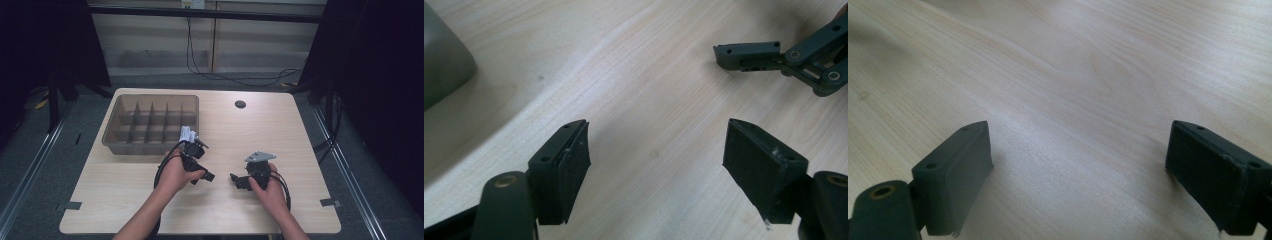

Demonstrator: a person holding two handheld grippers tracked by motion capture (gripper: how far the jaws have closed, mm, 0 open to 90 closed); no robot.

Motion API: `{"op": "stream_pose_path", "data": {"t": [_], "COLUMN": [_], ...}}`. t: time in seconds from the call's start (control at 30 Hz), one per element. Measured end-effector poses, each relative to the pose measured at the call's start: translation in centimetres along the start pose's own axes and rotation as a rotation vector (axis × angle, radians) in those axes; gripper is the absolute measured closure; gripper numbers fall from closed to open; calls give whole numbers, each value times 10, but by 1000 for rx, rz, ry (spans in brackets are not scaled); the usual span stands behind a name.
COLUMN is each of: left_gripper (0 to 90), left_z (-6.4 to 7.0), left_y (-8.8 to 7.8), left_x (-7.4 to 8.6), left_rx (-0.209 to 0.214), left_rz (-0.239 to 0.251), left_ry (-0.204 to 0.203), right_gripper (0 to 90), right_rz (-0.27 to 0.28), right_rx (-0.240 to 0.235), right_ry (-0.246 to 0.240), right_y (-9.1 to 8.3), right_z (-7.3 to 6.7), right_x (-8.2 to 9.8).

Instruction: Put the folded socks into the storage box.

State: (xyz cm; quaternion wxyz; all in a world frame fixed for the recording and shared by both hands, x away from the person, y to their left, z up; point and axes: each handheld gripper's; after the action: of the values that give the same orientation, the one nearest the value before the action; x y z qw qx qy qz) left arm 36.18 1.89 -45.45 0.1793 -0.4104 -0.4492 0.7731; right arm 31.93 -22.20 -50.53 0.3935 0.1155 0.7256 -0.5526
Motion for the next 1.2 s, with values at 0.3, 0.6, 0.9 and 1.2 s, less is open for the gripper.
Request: {"op": "stream_pose_path", "data": {"t": [0.3, 0.6, 0.9, 1.2], "left_gripper": [257, 243, 213, 171], "left_z": [-2, -2, -2, 2], "left_y": [8, 14, 17, 19], "left_x": [9, 17, 25, 33], "left_rx": [5, -14, -37, -56], "left_rz": [8, 7, 27, 67], "left_ry": [-12, 9, 47, 138], "right_gripper": [108, 108, 108, 108], "right_rz": [0, 0, 0, 0], "right_rx": [0, -1, -1, -1], "right_ry": [0, 0, -1, -1], "right_y": [0, 0, 0, 0], "right_z": [0, 0, 0, 0], "right_x": [0, 0, 0, 0]}}
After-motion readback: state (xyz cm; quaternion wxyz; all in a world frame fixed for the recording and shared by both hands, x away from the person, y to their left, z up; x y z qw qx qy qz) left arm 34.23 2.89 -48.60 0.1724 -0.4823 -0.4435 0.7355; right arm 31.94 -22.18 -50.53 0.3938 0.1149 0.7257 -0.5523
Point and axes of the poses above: each handheld gripper's, and its own axes: y roughly forward along the jaws, x roughly out of its underside, z roughly to its right, and after that the axes turned 7 degrees about y, right-handed
